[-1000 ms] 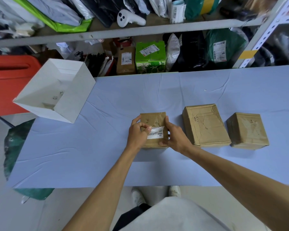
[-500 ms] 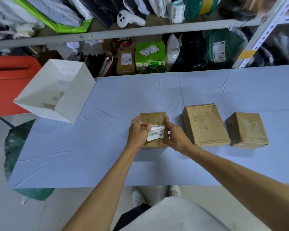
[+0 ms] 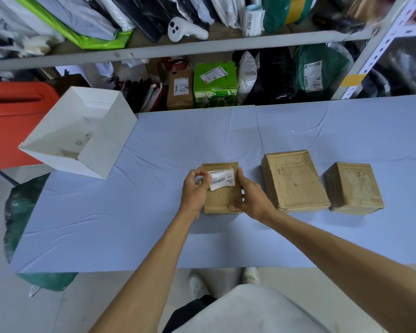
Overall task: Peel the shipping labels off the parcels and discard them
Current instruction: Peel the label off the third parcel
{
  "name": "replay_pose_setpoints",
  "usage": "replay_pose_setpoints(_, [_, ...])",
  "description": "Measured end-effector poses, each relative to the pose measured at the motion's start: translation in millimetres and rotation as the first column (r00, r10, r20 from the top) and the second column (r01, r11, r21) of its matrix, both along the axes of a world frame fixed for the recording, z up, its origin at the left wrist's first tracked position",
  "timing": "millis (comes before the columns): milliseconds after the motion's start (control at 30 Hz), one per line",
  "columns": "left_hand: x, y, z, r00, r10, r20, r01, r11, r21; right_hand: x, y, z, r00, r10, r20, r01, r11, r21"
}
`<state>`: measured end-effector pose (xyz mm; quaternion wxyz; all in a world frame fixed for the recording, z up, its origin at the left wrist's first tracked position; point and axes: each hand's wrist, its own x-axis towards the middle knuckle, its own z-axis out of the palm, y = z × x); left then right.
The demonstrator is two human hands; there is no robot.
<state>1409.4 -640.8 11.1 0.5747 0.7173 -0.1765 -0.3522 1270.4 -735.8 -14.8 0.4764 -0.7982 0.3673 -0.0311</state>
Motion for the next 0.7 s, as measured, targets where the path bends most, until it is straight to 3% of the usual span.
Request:
replay_pose_setpoints(233, [6.1, 14.9, 10.7, 0.993, -0.059, -0.099, 0.047, 0.991, -0.122, -0.7, 1.9, 4.5, 1.000, -0.011, -0.012, 0.011, 1.000, 0.013])
replay_pose_setpoints(433, [4.2, 22.3, 7.4, 0.998, -0.002, -0.065, -0.001, 0.999, -0.050, -0.3, 4.7, -0.1, 0.999, -0.031, 0.008, 0.031, 0.999, 0.020])
replay_pose_setpoints(500, [1.8, 24.0, 4.0, 0.998, -0.025, -0.053, 0.022, 0.999, -0.048, 1.2, 4.5, 2.7, 0.999, -0.007, 0.041, 0.010, 0.998, -0.055])
replay_pose_setpoints(567, [-0.1, 24.4, 0.5, 0.997, -0.049, -0.058, 0.045, 0.997, -0.061, 5.0, 6.6, 9.3, 0.991, -0.133, 0.031, 0.133, 0.991, 0.004])
replay_pose_setpoints(633, [-2.1, 23.1, -1.6, 0.997, -0.052, -0.051, 0.050, 0.998, -0.047, 5.6, 7.9, 1.9, 0.988, -0.156, 0.020, 0.155, 0.987, 0.028])
replay_pose_setpoints(700, [-3.1, 21.7, -2.9, 0.998, -0.049, -0.044, 0.048, 0.998, -0.032, 8.3, 8.9, 2.1, 0.981, -0.192, -0.018, 0.191, 0.980, -0.053])
